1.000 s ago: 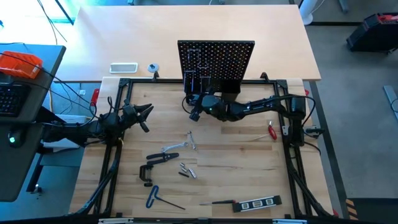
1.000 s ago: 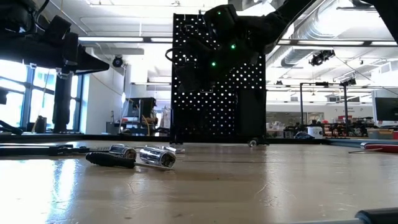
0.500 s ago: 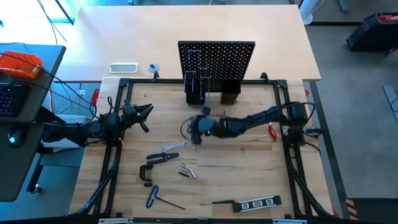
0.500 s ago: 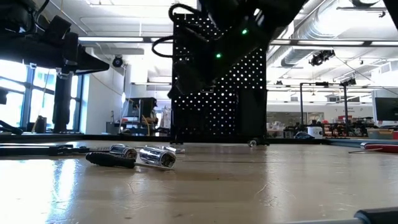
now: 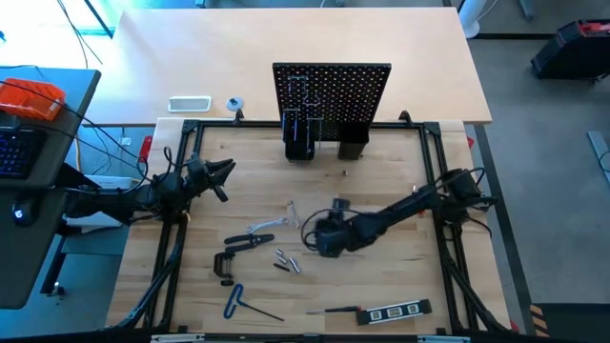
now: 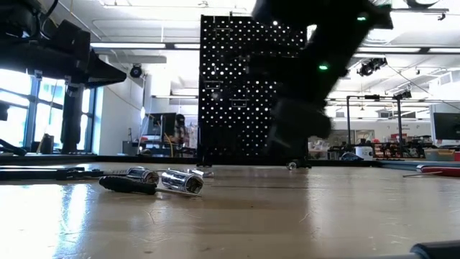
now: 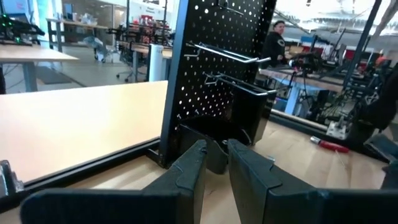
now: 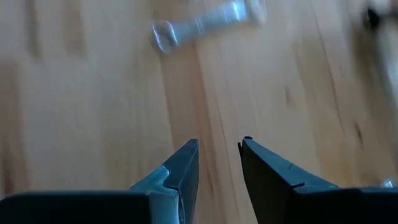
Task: Hang tools onto peg board
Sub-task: Put the socket into the left bin on the pegboard
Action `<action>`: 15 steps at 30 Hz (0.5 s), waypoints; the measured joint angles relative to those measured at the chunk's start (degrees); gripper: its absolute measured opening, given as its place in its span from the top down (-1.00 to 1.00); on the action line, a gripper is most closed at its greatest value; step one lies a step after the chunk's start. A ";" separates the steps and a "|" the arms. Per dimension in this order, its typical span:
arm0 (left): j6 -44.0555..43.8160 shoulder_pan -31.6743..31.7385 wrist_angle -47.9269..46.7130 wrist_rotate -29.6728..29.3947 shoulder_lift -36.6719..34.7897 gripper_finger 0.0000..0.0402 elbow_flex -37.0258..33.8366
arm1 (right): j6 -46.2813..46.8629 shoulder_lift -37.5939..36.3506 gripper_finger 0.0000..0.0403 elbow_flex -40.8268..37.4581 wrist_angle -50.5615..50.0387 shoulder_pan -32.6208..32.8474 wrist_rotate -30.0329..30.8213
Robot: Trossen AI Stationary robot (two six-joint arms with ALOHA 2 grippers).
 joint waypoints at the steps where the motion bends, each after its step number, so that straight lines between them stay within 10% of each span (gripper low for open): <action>1: 0.02 0.00 -0.06 0.14 0.00 0.70 0.00 | 2.88 0.00 0.43 -0.02 -2.50 0.68 1.01; 15: 0.09 -0.02 -0.42 9.46 0.00 0.70 0.00 | 35.55 0.00 0.43 -0.10 -26.64 7.19 16.06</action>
